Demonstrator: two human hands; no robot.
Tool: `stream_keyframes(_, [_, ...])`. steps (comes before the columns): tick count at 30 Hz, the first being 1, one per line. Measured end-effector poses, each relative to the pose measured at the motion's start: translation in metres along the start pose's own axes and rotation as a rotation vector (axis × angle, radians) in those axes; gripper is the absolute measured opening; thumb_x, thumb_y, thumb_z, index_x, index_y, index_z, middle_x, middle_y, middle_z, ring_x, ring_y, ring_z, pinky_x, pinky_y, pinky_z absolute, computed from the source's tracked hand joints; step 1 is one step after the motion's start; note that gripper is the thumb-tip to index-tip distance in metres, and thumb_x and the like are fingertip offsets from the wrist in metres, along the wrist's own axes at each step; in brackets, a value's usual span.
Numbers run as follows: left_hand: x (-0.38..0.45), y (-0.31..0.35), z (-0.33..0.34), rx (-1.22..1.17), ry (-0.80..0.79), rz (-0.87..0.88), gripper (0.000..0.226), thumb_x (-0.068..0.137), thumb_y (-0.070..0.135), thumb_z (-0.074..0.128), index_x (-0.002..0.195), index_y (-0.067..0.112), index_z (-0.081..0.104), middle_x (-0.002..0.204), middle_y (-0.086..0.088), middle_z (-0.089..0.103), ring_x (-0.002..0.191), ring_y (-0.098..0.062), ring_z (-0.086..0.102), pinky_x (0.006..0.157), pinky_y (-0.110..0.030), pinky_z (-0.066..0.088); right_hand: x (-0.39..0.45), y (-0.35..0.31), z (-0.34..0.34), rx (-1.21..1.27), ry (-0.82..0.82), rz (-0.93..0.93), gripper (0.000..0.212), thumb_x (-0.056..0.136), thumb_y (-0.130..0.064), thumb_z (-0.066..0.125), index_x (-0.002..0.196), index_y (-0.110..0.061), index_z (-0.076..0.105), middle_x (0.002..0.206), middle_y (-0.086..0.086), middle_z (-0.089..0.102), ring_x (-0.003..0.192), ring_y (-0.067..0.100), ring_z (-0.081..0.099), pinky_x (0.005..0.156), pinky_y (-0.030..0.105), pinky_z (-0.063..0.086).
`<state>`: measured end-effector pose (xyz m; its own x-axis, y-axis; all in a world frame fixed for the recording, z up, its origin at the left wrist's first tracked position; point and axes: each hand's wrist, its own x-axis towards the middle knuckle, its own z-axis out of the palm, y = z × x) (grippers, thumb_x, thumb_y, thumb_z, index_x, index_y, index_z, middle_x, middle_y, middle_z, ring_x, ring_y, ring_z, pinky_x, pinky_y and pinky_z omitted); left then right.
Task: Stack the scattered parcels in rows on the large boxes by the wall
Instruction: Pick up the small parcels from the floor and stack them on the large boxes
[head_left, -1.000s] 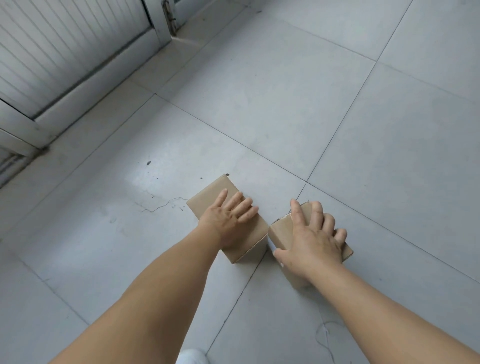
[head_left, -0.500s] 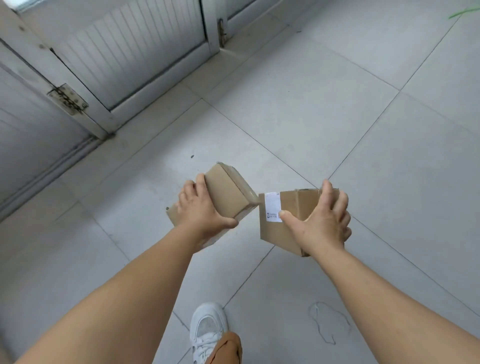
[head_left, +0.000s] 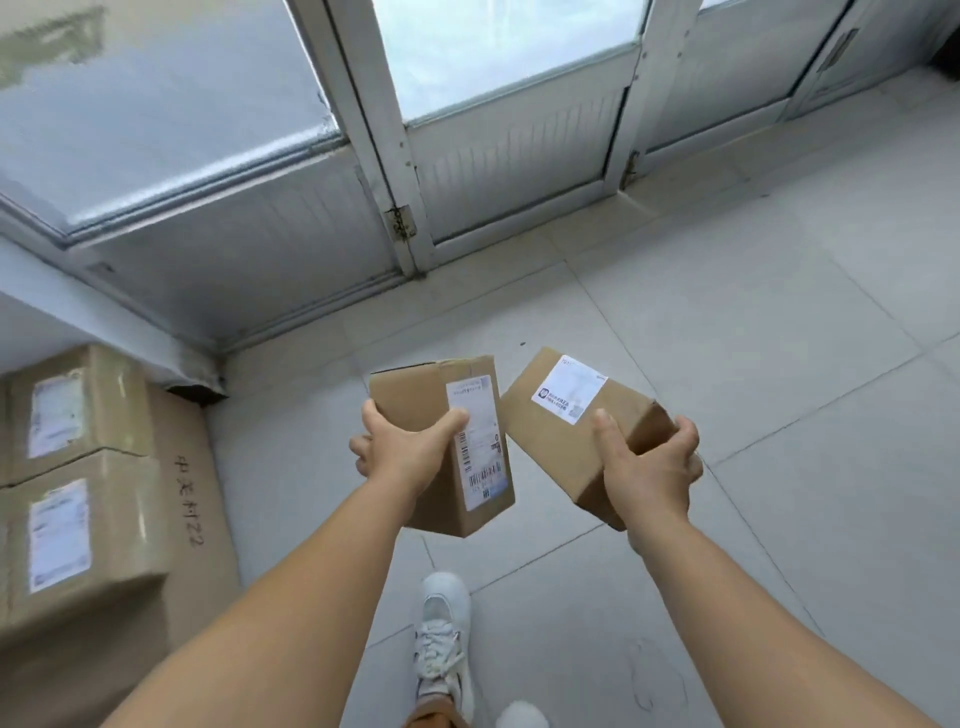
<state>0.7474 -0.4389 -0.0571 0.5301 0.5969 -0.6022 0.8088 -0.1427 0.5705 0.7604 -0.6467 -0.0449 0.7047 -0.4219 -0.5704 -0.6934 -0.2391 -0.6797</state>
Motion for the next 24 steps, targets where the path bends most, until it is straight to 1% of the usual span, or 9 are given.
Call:
stream_keyframes(4, [-0.013, -0.008, -0.059, -0.076, 0.103, -0.087, 0.112, 0.064, 0.057, 0.076, 0.149, 0.029, 0.008, 0.137, -0.009, 0.028, 0.126, -0.034, 0.034, 0.099, -0.050, 0.037, -0.041, -0.024, 0.023, -0.009, -0.088, -0.048, 0.091, 0.078, -0.053, 0.069, 0.147, -0.027, 0.016, 0.146, 0.005, 0.022, 0.094, 0.022, 0.043, 0.087, 0.045, 0.049])
stream_keyframes(7, [-0.015, -0.028, -0.104, -0.146, 0.183, -0.158, 0.112, 0.064, 0.058, 0.076, 0.148, 0.030, 0.008, 0.137, -0.010, 0.027, 0.126, -0.035, 0.035, 0.097, -0.049, 0.038, -0.073, -0.033, 0.054, -0.015, -0.163, -0.076, 0.091, 0.078, -0.052, 0.069, 0.148, -0.028, 0.016, 0.147, 0.005, 0.023, 0.094, 0.022, 0.042, 0.085, 0.045, 0.050])
stream_keyframes(9, [-0.015, -0.050, -0.134, -0.198, 0.227, -0.204, 0.113, 0.062, 0.059, 0.076, 0.148, 0.031, 0.008, 0.138, -0.010, 0.026, 0.127, -0.035, 0.034, 0.098, -0.049, 0.038, -0.097, -0.035, 0.078, -0.032, -0.221, -0.097, 0.091, 0.079, -0.052, 0.069, 0.148, -0.028, 0.016, 0.147, 0.004, 0.023, 0.096, 0.021, 0.042, 0.080, 0.040, 0.046])
stream_keyframes(11, [-0.013, -0.077, -0.164, -0.275, 0.271, -0.246, 0.117, 0.058, 0.061, 0.076, 0.148, 0.033, 0.008, 0.140, -0.010, 0.027, 0.127, -0.034, 0.034, 0.098, -0.048, 0.039, -0.122, -0.034, 0.103, -0.054, -0.284, -0.126, 0.090, 0.080, -0.051, 0.069, 0.148, -0.028, 0.016, 0.148, 0.003, 0.022, 0.098, 0.020, 0.042, 0.077, 0.035, 0.040])
stream_keyframes(15, [-0.013, -0.139, -0.223, -0.371, 0.356, -0.330, 0.115, 0.058, 0.060, 0.078, 0.147, 0.031, 0.012, 0.137, -0.009, 0.028, 0.126, -0.035, 0.036, 0.100, -0.052, 0.040, -0.177, -0.024, 0.154, -0.133, -0.387, -0.165, 0.091, 0.080, -0.052, 0.069, 0.149, -0.028, 0.014, 0.149, 0.002, 0.022, 0.097, 0.019, 0.042, 0.076, 0.034, 0.040])
stream_keyframes(17, [-0.017, -0.171, -0.252, -0.425, 0.393, -0.378, 0.113, 0.059, 0.059, 0.078, 0.147, 0.030, 0.013, 0.137, -0.009, 0.028, 0.126, -0.035, 0.036, 0.100, -0.052, 0.040, -0.208, -0.016, 0.179, -0.171, -0.434, -0.182, 0.091, 0.081, -0.051, 0.068, 0.150, -0.028, 0.013, 0.149, 0.002, 0.022, 0.097, 0.019, 0.041, 0.067, 0.029, 0.041])
stream_keyframes(19, [-0.020, -0.203, -0.280, -0.496, 0.425, -0.409, 0.112, 0.062, 0.056, 0.079, 0.149, 0.027, 0.012, 0.136, -0.007, 0.030, 0.125, -0.033, 0.038, 0.100, -0.048, 0.041, -0.239, -0.007, 0.203, -0.196, -0.477, -0.193, 0.090, 0.081, -0.050, 0.068, 0.150, -0.029, 0.014, 0.149, 0.002, 0.023, 0.099, 0.019, 0.040, 0.051, 0.024, 0.035])
stream_keyframes(20, [-0.021, -0.219, -0.294, -0.533, 0.439, -0.422, 0.111, 0.064, 0.054, 0.079, 0.149, 0.026, 0.012, 0.134, -0.005, 0.032, 0.124, -0.032, 0.039, 0.099, -0.046, 0.041, -0.254, -0.002, 0.215, -0.206, -0.497, -0.197, 0.090, 0.081, -0.050, 0.068, 0.150, -0.029, 0.014, 0.148, 0.002, 0.024, 0.100, 0.018, 0.041, 0.048, 0.022, 0.033])
stream_keyframes(24, [-0.024, -0.288, -0.345, -0.601, 0.469, -0.501, 0.117, 0.060, 0.059, 0.078, 0.150, 0.029, 0.009, 0.144, -0.011, 0.028, 0.130, -0.033, 0.035, 0.103, -0.052, 0.039, -0.314, 0.021, 0.264, -0.270, -0.552, -0.228, 0.090, 0.080, -0.052, 0.069, 0.150, -0.030, 0.016, 0.148, 0.001, 0.027, 0.101, 0.018, 0.042, 0.052, 0.023, 0.036])
